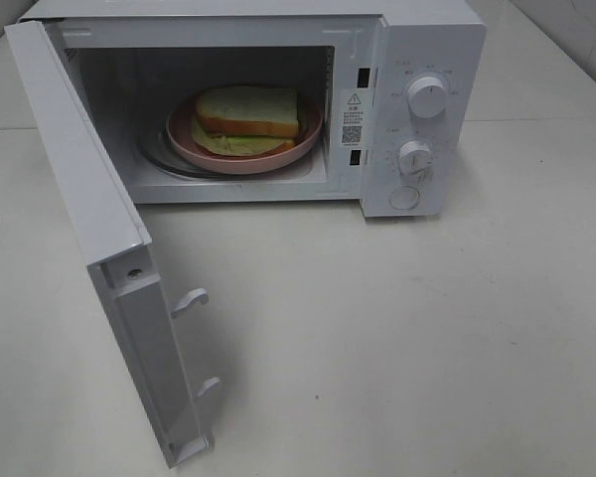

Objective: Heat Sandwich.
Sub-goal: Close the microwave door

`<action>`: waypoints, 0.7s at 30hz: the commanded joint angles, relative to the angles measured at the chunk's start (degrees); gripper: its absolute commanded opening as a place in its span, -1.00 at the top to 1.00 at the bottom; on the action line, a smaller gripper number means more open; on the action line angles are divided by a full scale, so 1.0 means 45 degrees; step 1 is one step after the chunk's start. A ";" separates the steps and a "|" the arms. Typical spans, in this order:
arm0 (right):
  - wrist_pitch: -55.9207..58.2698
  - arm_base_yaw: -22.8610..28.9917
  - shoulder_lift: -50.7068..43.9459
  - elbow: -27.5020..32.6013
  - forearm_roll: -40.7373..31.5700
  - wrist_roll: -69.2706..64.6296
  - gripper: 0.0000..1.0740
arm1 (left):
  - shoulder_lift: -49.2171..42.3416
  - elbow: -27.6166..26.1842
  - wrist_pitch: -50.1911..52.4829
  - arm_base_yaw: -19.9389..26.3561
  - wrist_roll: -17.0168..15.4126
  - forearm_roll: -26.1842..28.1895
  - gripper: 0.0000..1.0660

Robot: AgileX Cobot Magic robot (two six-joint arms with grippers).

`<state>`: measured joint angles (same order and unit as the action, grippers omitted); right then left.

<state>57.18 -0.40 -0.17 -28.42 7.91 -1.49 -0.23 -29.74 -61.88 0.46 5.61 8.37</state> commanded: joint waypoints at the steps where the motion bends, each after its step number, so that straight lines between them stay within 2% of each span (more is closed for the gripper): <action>1: -0.0115 -0.0064 -0.0369 0.0038 0.0000 0.0204 -0.41 | -0.0216 0.0013 0.0076 0.0025 -0.0025 0.0153 -0.83; 8: -0.0115 -0.0064 -0.0369 0.0038 0.0000 0.0204 -0.41 | -0.0216 0.0013 0.0089 0.0025 -0.0064 0.0166 -0.83; 11: -0.0115 -0.0064 -0.0369 0.0038 0.0000 0.0204 -0.41 | -0.0204 -0.0127 0.0318 0.0025 -0.0484 0.0166 -0.83; 13: -0.0115 -0.0064 -0.0369 0.0038 0.0000 0.0204 -0.41 | -0.0140 -0.0255 0.0446 0.0025 -0.0509 0.0191 -0.83; 18: -0.0115 -0.0064 -0.0369 0.0038 0.0000 0.0204 -0.41 | 0.0688 -0.0738 0.1108 0.0025 -0.0471 0.0191 -0.83; 21: -0.0115 -0.0064 -0.0369 0.0038 0.0000 0.0204 -0.41 | 0.1630 -0.0738 0.1477 0.0025 -0.0433 0.0204 -0.71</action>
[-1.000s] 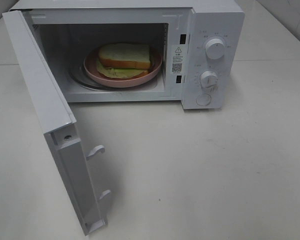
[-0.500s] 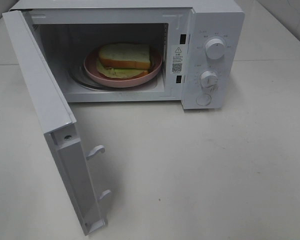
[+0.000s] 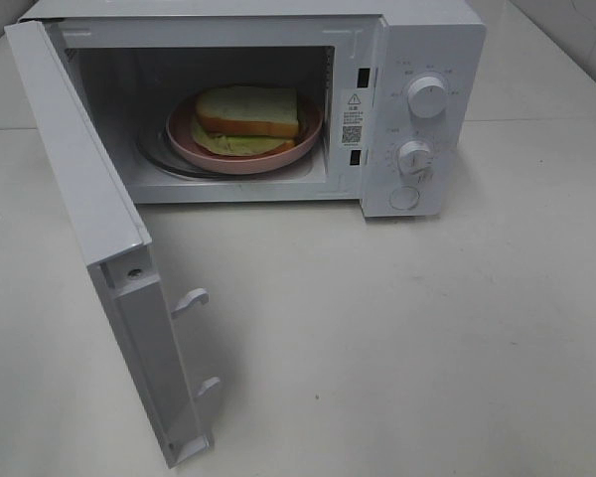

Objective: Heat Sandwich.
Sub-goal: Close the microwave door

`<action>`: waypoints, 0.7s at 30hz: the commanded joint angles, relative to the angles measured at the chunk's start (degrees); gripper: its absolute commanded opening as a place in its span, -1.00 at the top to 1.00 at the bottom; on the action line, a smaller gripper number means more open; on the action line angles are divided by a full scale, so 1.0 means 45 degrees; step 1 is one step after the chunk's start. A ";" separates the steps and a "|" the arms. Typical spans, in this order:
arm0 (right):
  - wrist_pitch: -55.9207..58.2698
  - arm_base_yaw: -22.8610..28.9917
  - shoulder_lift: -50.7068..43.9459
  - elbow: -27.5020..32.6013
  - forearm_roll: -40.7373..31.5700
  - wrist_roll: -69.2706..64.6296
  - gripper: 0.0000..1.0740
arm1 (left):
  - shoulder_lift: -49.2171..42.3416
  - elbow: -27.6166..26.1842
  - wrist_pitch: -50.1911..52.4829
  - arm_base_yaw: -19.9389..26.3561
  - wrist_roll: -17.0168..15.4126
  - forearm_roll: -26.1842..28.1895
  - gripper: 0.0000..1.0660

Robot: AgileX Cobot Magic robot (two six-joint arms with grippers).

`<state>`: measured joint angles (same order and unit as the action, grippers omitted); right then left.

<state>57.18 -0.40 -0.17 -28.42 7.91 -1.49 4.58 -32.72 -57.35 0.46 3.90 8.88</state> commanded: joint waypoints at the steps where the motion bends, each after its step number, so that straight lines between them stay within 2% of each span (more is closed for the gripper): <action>1: -0.0115 -0.0064 -0.0369 0.0038 0.0000 0.0204 -0.41 | 0.1006 -0.0064 0.0688 0.0025 -0.0051 0.0102 -0.60; 2: -0.0115 -0.0064 -0.0369 0.0038 0.0000 0.0204 -0.41 | 0.1006 -0.0064 0.0688 0.0025 -0.0051 0.0102 -0.60; 3: -0.0115 -0.0064 -0.0369 0.0038 0.0000 0.0204 -0.41 | 0.1248 -0.0051 0.0828 0.0025 -0.0051 0.0102 -0.52; 4: -0.0115 -0.0064 -0.0369 0.0038 0.0000 0.0204 -0.41 | 0.1490 -0.0051 0.0980 0.0025 -0.0051 0.0102 -0.43; 5: -0.0115 -0.0064 -0.0369 0.0038 0.0000 0.0204 -0.41 | 0.1935 -0.0051 0.1413 0.0025 -0.0051 0.0064 -0.21; 6: -0.0115 -0.0064 -0.0369 0.0038 0.0000 0.0204 -0.41 | 0.1935 -0.0051 0.1413 0.0025 -0.0051 0.0064 -0.21; 8: -0.0115 -0.0064 -0.0369 0.0038 0.0000 0.0204 -0.40 | 0.2279 -0.0051 0.1897 0.0025 -0.0051 -0.0025 -0.01; 9: -0.0115 -0.0064 -0.0369 0.0038 0.0000 0.0204 -0.40 | 0.2610 -0.0038 0.2343 0.0025 -0.0051 -0.0064 0.20; 10: -0.0115 -0.0064 -0.0369 0.0038 0.0000 0.0204 -0.40 | 0.2610 -0.0038 0.2343 0.0025 -0.0051 -0.0064 0.20; 13: -0.0115 -0.0064 -0.0369 0.0038 0.0000 0.0204 -0.40 | 0.3183 -0.0038 0.3043 0.0025 -0.0051 -0.0102 0.58; 14: -0.0115 -0.0064 -0.0369 0.0038 0.0000 0.0204 -0.40 | 0.3641 -0.0038 0.3400 0.0025 -0.0051 -0.0166 0.83; 15: -0.0115 -0.0064 -0.0369 0.0038 0.0000 0.0204 -0.40 | 0.3896 -0.0038 0.3591 0.0025 -0.0038 -0.0229 0.97; 21: -0.0115 -0.0064 -0.0369 0.0038 0.0000 0.0204 -0.40 | 0.5157 -0.0038 0.4826 0.0025 0.0127 -0.0395 1.00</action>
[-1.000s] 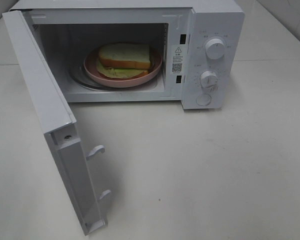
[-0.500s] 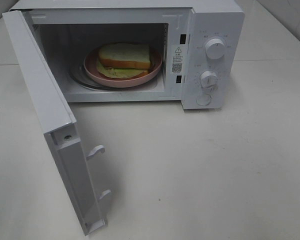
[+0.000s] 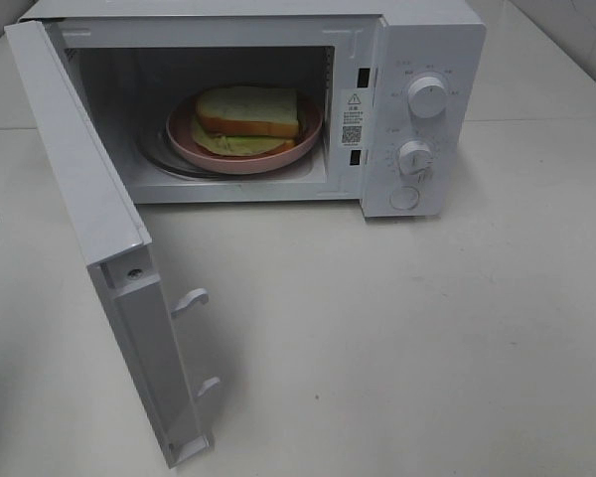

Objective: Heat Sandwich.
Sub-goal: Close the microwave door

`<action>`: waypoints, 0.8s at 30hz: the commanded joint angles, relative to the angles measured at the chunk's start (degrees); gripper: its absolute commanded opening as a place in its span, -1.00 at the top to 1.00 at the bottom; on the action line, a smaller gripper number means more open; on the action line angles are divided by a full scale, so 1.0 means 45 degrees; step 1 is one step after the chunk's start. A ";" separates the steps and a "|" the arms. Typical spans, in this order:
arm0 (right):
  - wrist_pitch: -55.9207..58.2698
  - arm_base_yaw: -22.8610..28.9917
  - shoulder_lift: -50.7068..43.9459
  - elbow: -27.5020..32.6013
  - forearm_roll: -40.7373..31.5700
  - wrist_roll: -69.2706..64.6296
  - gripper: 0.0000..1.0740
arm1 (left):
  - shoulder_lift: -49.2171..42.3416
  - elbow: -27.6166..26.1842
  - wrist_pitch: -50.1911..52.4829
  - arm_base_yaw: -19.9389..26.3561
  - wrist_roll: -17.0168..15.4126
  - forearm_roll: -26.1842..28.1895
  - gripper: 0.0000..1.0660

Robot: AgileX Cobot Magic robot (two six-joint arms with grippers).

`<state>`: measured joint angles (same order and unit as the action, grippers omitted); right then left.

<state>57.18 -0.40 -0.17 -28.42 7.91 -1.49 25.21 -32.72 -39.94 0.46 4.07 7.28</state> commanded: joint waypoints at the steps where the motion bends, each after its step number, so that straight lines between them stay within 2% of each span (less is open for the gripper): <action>1: -0.0115 -0.0064 -0.0369 0.0038 0.0000 0.0204 -0.40 | 0.0840 -0.0038 0.1210 0.0025 0.0115 -0.0038 1.00; 8: -0.0115 -0.0064 -0.0369 0.0038 0.0000 0.0204 -0.40 | 0.2597 0.0140 0.3629 0.0000 0.0166 -0.0038 1.00; 11: -0.0115 -0.0064 -0.0369 0.0038 0.0000 0.0204 -0.40 | 0.3361 0.1210 0.5882 0.0000 0.0306 -0.0025 1.00; 14: -0.0115 -0.0064 -0.0369 0.0038 0.0000 0.0204 -0.40 | 0.3641 0.1770 0.7003 -0.0025 0.0395 -0.0038 1.00; 16: -0.0115 -0.0064 -0.0369 0.0038 0.0000 0.0204 -0.40 | 0.4074 0.2534 0.8874 -0.0038 0.0395 -0.0038 1.00; 17: -0.0115 -0.0064 -0.0369 0.0038 0.0000 0.0204 -0.40 | 0.4074 0.2534 0.8874 -0.0038 0.0395 -0.0038 1.00; 19: -0.0115 -0.0064 -0.0369 0.0038 0.0000 0.0204 -0.40 | 0.4571 0.3158 1.0542 -0.0038 0.0395 -0.0038 1.00; 21: -0.0115 -0.0064 -0.0369 0.0038 0.0000 0.0204 -0.40 | 0.4736 0.3298 1.0975 -0.0038 0.0382 -0.0038 1.00; 24: -0.0115 -0.0064 -0.0369 0.0038 0.0000 0.0204 -0.40 | 0.5640 0.3820 1.2936 -0.0038 0.0293 -0.0076 1.00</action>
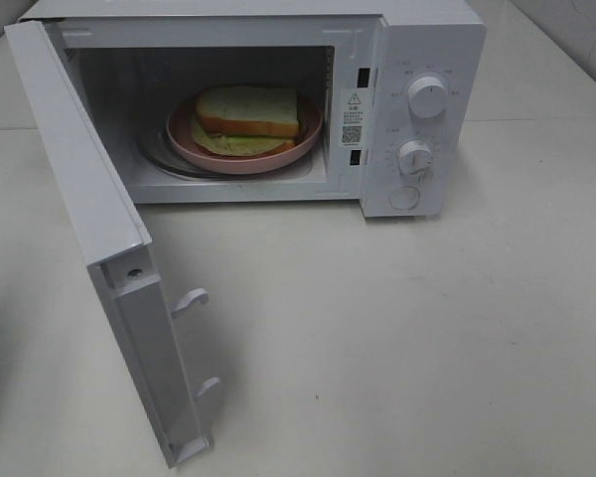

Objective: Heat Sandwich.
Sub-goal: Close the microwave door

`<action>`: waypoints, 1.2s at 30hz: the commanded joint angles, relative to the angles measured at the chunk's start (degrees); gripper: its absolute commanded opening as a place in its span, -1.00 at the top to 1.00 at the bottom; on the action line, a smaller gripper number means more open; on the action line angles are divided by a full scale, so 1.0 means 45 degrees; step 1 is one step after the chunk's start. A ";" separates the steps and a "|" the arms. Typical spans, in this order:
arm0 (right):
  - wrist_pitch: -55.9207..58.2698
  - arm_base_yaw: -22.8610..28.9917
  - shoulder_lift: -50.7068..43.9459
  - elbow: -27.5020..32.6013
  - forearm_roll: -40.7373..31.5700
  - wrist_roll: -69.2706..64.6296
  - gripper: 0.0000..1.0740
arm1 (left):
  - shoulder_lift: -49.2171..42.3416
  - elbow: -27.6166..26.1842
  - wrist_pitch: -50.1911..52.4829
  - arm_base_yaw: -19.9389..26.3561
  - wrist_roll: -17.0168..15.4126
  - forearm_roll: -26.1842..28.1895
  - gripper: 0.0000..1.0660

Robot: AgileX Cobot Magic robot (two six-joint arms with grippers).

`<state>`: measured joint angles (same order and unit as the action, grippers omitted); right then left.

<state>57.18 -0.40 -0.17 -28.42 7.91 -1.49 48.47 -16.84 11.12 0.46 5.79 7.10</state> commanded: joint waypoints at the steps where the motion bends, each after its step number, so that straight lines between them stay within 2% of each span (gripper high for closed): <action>1: -0.0115 -0.0064 -0.0369 0.0038 0.0000 0.0204 -0.40 | 0.0751 0.0395 0.1961 -0.0038 -0.0102 -0.0102 1.00; 3: -0.0115 -0.0064 -0.0369 0.0038 0.0000 0.0204 -0.40 | 0.1031 0.0497 0.2457 -0.0038 -0.0153 -0.0229 1.00; 6: -0.0115 -0.0064 -0.0369 0.0038 0.0000 0.0204 -0.40 | 0.2114 0.0598 0.3858 -0.0038 -0.0840 -0.1273 1.00; 7: -0.0115 -0.0064 -0.0369 0.0038 0.0000 0.0204 -0.40 | 0.2114 0.0598 0.3858 -0.0038 -0.0840 -0.1273 1.00; 10: -0.0115 -0.0064 -0.0369 0.0038 0.0000 0.0204 -0.40 | 0.3209 0.0586 0.4736 -0.0038 -0.1681 -0.2903 1.00; 11: -0.0115 -0.0064 -0.0369 0.0038 0.0000 0.0204 -0.40 | 0.3209 0.0586 0.4736 -0.0038 -0.1681 -0.2903 1.00; 12: -0.0115 -0.0064 -0.0369 0.0038 0.0000 0.0204 -0.40 | 0.3412 0.0586 0.4889 -0.0038 -0.1923 -0.3272 1.00; 13: -0.0115 -0.0064 -0.0369 0.0038 0.0000 0.0204 -0.40 | 0.3832 0.0586 0.5271 -0.0038 -0.2457 -0.3858 1.00; 15: -0.0115 -0.0064 -0.0369 0.0038 0.0000 0.0204 -0.40 | 0.4291 0.0586 0.5844 -0.0038 -0.2941 -0.4418 1.00; 18: -0.0115 -0.0064 -0.0369 0.0038 0.0000 0.0204 -0.40 | 0.4940 0.0560 0.6621 -0.0038 -0.3361 -0.4927 1.00; 25: -0.0115 -0.0064 -0.0369 0.0038 0.0000 0.0204 -0.40 | 0.6239 0.0140 0.7563 -0.0038 -0.3922 -0.6099 1.00; 26: -0.0115 -0.0064 -0.0369 0.0038 0.0000 0.0204 -0.40 | 0.6685 -0.0076 0.7792 -0.0038 -0.4304 -0.6723 1.00; 29: -0.0115 -0.0064 -0.0369 0.0038 0.0000 0.0204 -0.40 | 0.7410 -0.0216 0.8938 -0.0038 -0.4775 -0.7321 1.00; 34: -0.0115 -0.0064 -0.0369 0.0038 0.0000 0.0204 -0.40 | 0.7843 -0.0293 0.9244 -0.0191 -0.4800 -0.7372 1.00; 36: -0.0115 -0.0064 -0.0369 0.0038 0.0000 0.0204 -0.40 | 0.8187 -0.0497 0.9218 -0.0726 -0.4762 -0.7308 1.00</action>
<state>57.18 -0.40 -0.17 -28.42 7.91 -1.49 84.80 -18.28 51.39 -1.72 -15.18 -25.78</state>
